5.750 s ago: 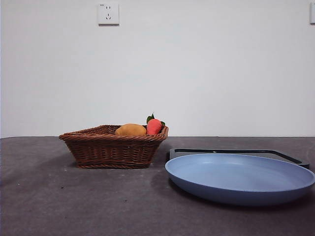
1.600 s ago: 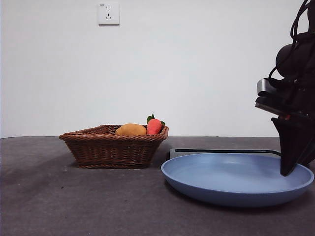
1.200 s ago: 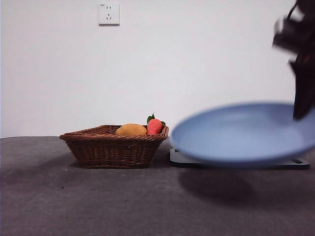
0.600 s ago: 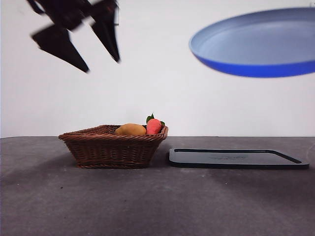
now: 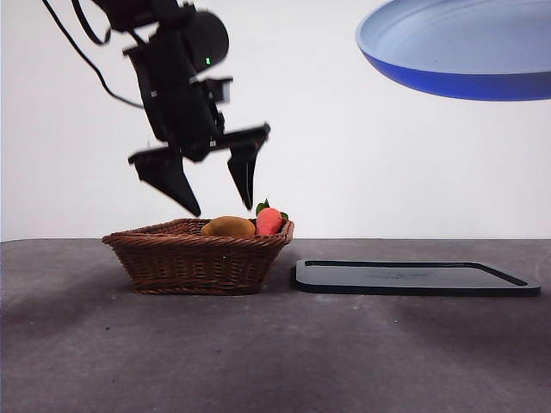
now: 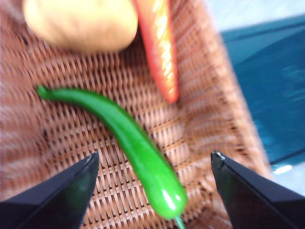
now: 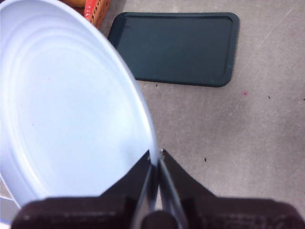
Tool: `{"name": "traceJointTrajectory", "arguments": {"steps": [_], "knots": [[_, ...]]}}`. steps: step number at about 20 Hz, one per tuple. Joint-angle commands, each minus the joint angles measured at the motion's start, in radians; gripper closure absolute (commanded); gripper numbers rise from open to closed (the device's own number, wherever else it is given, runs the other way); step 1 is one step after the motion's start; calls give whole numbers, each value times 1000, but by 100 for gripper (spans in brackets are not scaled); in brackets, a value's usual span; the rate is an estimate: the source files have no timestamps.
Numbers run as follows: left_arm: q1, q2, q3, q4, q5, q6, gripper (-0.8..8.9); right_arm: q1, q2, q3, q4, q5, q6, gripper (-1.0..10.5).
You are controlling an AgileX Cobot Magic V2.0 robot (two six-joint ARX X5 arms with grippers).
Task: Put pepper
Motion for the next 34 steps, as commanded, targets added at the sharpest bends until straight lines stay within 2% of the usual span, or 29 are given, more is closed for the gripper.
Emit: {"name": "traceJointTrajectory", "arguments": {"steps": [1, 8, 18, 23, 30, 34], "knots": [[-5, 53, 22, 22, -6, -22, 417, 2, 3, 10, 3, -2, 13, 941], [-14, 116, 22, 63, -55, -25, 417, 2, 3, 10, -3, -3, 13, 941], [-24, 156, 22, 59, -60, -26, 417, 2, 3, 10, 3, -3, 9, 941], [-24, 157, 21, 27, -76, -32, 535, 2, 3, 10, 5, -3, 1, 941], [-25, 156, 21, -18, -46, -58, 679, 2, 3, 10, 8, -3, -7, 941], [-23, 147, 21, -40, -47, -74, 690, 2, 3, 10, 8, -3, -8, 941]]}}
